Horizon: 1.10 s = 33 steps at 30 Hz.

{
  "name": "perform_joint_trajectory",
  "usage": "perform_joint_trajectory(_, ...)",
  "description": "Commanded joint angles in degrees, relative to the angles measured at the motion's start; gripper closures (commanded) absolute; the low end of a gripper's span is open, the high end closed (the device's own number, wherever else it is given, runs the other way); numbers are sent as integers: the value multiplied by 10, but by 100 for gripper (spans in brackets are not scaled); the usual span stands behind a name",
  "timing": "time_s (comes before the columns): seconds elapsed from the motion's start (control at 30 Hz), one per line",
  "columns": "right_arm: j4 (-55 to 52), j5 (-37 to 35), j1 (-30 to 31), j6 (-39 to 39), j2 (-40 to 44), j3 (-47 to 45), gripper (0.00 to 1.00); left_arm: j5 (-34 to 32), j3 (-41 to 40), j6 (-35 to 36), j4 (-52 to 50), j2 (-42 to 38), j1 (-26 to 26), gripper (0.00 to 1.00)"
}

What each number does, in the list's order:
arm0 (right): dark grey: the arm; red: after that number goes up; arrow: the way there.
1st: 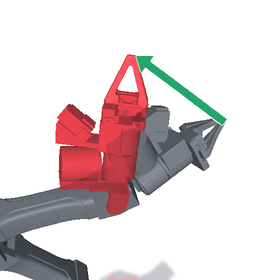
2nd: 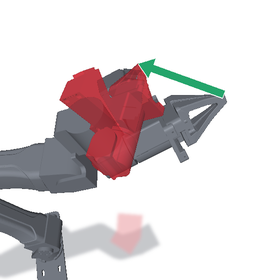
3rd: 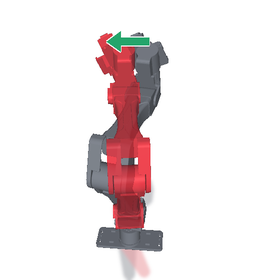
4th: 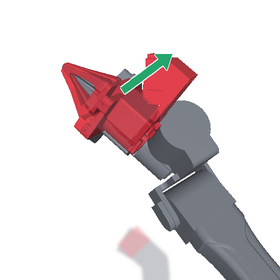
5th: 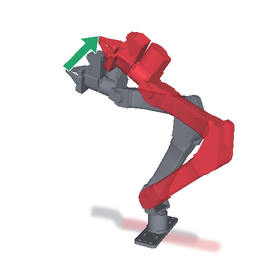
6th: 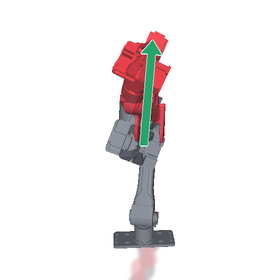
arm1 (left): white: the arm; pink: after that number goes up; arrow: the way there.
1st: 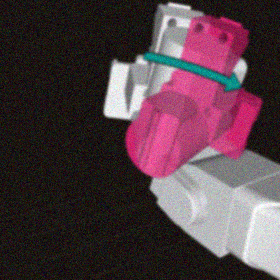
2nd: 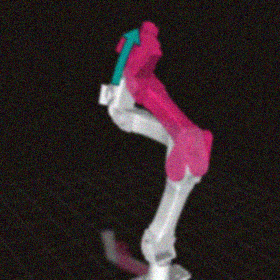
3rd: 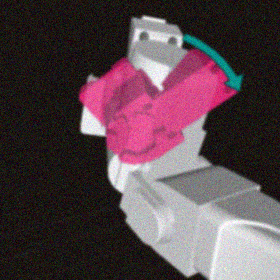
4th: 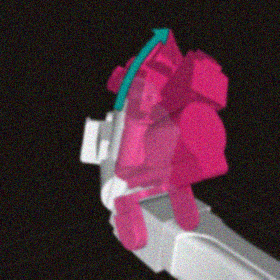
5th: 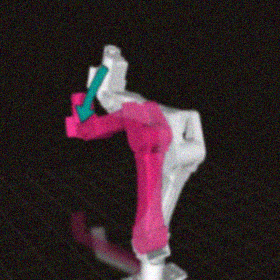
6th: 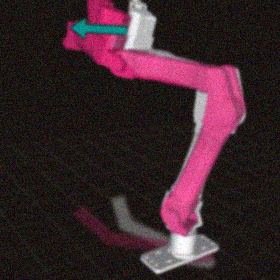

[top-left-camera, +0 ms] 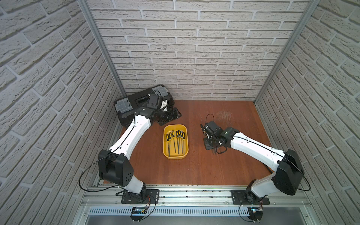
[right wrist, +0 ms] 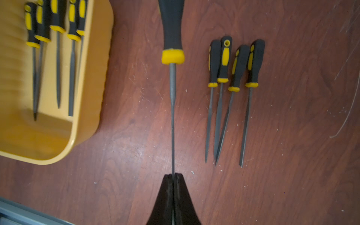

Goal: Take the file tool out of the storage box
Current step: Place the file tool at the center of the board.

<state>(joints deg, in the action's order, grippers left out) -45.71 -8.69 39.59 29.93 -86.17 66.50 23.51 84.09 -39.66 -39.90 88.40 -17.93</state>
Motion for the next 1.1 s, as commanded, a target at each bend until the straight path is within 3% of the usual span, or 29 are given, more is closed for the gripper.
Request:
perform_joint_trajectory(0.0, 17, -22, -2, 24, -9, -8, 97, 8, 16, 14, -3, -2, 3, 2)
perform_joint_trajectory(0.5, 76, 6, -22, 47, -87, -9, 97, 5, 3, 13, -8, -14, 4, 1)
perform_joint_trajectory(1.07, 101, -10, -28, 71, -175, 8, 97, 3, 1, 13, -13, -17, 4, 2)
